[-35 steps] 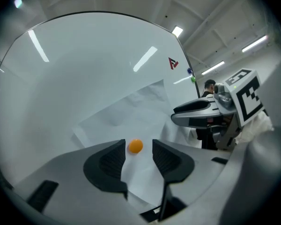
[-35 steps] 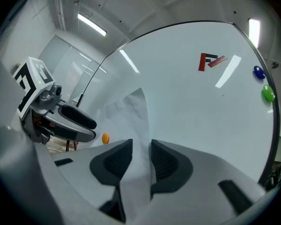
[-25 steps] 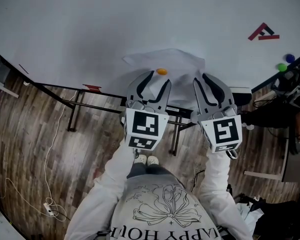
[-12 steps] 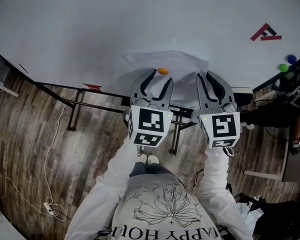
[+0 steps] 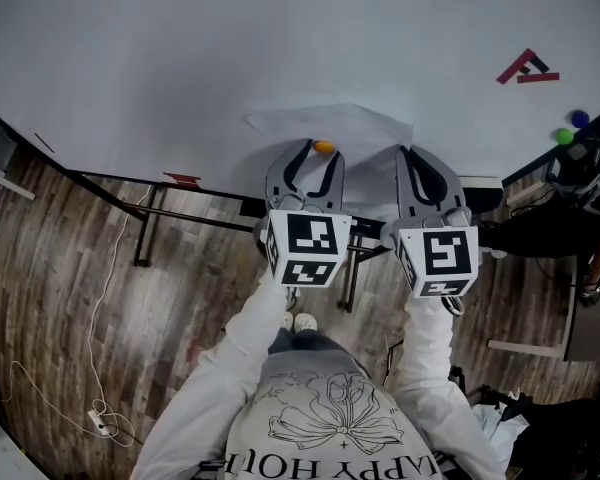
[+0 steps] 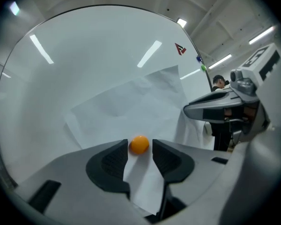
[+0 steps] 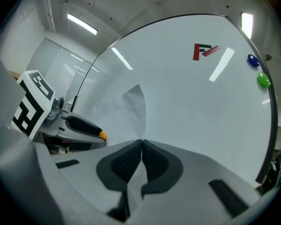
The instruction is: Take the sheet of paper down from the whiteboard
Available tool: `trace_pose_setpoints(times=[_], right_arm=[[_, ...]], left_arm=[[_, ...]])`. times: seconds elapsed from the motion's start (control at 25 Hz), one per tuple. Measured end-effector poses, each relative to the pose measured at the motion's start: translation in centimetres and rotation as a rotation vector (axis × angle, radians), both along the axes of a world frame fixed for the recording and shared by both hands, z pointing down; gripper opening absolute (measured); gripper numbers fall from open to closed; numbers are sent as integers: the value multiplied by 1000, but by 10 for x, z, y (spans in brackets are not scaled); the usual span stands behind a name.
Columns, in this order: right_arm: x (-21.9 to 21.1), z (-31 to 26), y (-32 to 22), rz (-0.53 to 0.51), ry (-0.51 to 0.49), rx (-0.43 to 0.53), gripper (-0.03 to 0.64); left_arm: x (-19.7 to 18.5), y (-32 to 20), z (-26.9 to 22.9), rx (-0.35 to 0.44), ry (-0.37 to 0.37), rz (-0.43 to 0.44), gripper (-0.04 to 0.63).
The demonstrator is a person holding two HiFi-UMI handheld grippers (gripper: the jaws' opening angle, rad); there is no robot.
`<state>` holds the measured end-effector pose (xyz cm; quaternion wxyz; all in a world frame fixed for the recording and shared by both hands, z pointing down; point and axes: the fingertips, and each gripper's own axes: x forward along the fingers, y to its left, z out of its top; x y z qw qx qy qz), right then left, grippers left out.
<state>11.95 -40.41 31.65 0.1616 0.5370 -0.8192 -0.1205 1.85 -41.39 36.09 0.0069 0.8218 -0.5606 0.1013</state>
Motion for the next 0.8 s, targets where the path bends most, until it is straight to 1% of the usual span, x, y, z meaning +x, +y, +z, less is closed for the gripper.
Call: trace_pose_setpoints(times=[0.08, 0.28, 0.4, 0.68, 0.8], right_arm=[[1, 0, -1, 8, -10, 2, 6], [2, -1, -1, 21, -35, 2, 5], [2, 0, -1, 30, -49, -1, 3], [2, 0, 1, 52, -78, -6, 3], [3, 1, 2, 57, -89, -12, 3]], left_arm=[[-1, -1, 0, 2, -7, -11, 140], [-1, -1, 0, 5, -14, -15, 135], [0, 0, 1, -1, -20, -13, 114], [0, 0, 1, -29, 16, 15, 109], [-3, 2, -2, -26, 21, 17, 107]])
